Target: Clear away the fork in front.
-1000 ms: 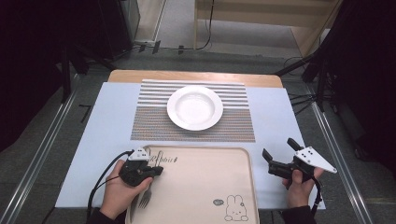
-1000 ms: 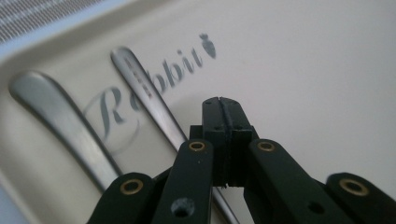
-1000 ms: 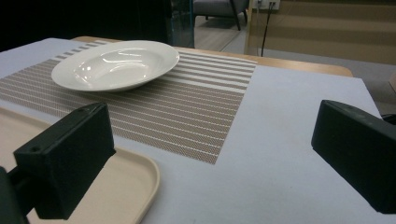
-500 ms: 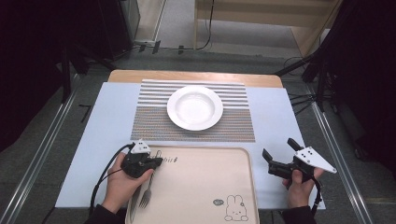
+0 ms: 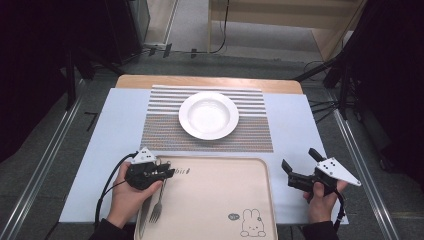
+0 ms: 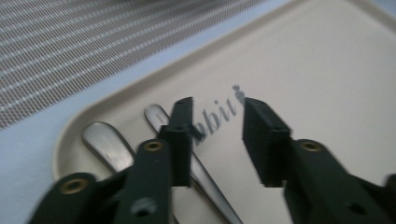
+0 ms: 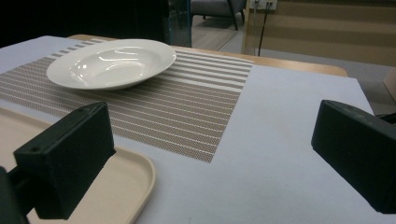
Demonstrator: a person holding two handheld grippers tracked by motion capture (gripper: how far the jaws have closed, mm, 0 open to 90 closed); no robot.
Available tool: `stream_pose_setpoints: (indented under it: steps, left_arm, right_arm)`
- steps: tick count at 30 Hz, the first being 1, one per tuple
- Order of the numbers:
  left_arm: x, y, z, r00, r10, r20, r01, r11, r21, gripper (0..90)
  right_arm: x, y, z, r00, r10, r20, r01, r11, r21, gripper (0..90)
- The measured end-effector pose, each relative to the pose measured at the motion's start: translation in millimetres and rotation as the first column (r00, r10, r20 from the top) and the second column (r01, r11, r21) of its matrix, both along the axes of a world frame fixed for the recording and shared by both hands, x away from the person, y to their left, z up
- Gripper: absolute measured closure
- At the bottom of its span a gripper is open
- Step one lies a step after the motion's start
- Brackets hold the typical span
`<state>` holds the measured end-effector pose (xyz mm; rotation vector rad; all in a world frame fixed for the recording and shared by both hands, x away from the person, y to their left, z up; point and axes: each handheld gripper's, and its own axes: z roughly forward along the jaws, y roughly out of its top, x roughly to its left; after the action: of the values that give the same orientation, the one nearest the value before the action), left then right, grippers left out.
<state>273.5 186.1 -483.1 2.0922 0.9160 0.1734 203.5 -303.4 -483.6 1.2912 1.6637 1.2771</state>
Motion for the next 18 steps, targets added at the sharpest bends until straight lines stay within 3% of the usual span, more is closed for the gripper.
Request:
stream_pose_setpoints:
  steps: [2,4,8,10,13,18]
  left_arm:
    - [-1.5,3.4,4.8,0.9995,0.02,0.026,-0.019,0.9991,-0.037,49.3]
    - [-2.8,6.1,9.9,0.9972,0.046,0.058,-0.043,0.998,-0.047,36.5]
    - [-2.8,10.7,14.6,0.997,0.047,0.061,-0.042,0.9956,-0.084,12.9]
    - [-2.7,13.0,15.4,0.9985,0.02,0.05,-0.014,0.9928,-0.119,10.7]
    - [-0.8,16.5,16.6,0.9995,-0.011,0.03,0.016,0.9845,-0.175,0.5]
    - [-0.1,19.0,18.9,0.999,0.011,0.042,-0.003,0.9823,-0.187,0.0]
  right_arm:
    - [0.0,-0.2,-0.3,1.0,-0.001,0.002,0.001,1.0,-0.001,0.0]
    - [0.2,-0.5,-0.8,1.0,-0.004,-0.001,0.004,1.0,-0.002,0.0]
    - [0.3,-1.4,-1.6,1.0,-0.008,-0.001,0.008,1.0,-0.002,0.0]
    - [0.3,-1.9,-2.0,0.9999,-0.01,-0.001,0.01,0.9999,-0.002,0.0]
    - [-0.4,-2.5,-2.3,0.9999,-0.013,-0.002,0.013,0.9999,-0.006,0.0]
    - [-3.1,-4.0,-2.1,0.9998,-0.02,-0.001,0.02,0.9998,-0.006,0.0]
